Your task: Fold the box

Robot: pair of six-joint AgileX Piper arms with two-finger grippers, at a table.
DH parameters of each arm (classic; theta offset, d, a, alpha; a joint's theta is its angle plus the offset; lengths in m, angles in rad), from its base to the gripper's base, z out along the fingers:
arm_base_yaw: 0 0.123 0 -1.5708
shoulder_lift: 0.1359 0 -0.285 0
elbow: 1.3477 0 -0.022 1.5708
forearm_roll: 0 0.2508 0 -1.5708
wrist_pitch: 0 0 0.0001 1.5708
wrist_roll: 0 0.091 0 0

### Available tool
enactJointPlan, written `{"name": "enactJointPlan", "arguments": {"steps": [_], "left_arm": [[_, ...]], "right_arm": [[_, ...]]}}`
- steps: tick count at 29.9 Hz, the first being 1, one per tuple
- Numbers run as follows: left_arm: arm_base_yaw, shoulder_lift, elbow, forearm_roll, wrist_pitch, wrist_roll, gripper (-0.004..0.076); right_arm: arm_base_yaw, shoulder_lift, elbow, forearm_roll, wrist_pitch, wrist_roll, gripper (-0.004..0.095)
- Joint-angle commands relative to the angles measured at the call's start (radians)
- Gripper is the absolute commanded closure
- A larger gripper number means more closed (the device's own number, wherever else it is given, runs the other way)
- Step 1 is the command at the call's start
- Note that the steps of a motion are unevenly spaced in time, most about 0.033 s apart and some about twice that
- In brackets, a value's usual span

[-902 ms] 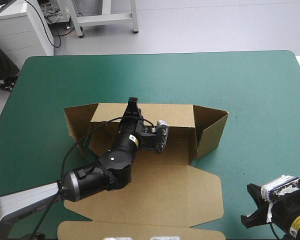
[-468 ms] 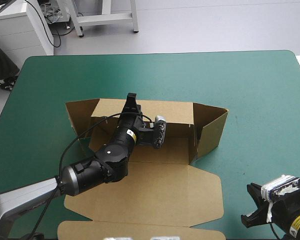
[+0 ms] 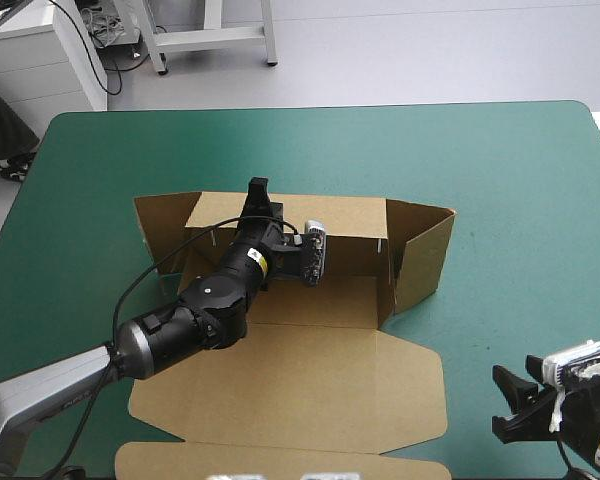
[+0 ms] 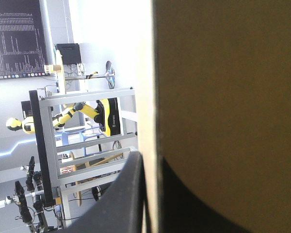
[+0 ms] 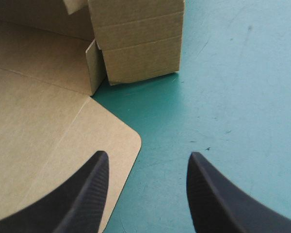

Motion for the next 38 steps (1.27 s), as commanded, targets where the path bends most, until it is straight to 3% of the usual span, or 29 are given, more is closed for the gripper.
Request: {"name": "enactJointPlan", "arguments": {"steps": [1,12,26,30,38], "left_arm": [[-0.007,-0.017,-0.014,-0.014,-0.076,-0.021,0.0731],[-0.007,-0.017,-0.014,-0.014,-0.078,-0.021,0.0731],[-0.007,-0.02,-0.014,-0.014,-0.078,-0.021,0.0731],[-0.007,-0.02,-0.012,-0.014,-0.076,-0.021,0.0731],[-0.007,-0.02,-0.011,-0.018,-0.067,-0.021,0.0731]], "right_arm": [[-0.004,0.083,-0.121,-0.066,0.004,0.027,0.0437],[-0.004,0.436,-0.467,-0.146,0.043,0.053,0.0437],[-0.026,0.89,-1.001,-0.183,0.183,-0.075,0.0443],[-0.137,1.011,-1.138,-0.067,0.189,-0.179,0.0455],[-0.376,1.228,-1.272,0.333,0.189,-0.473,0.0455]]}}
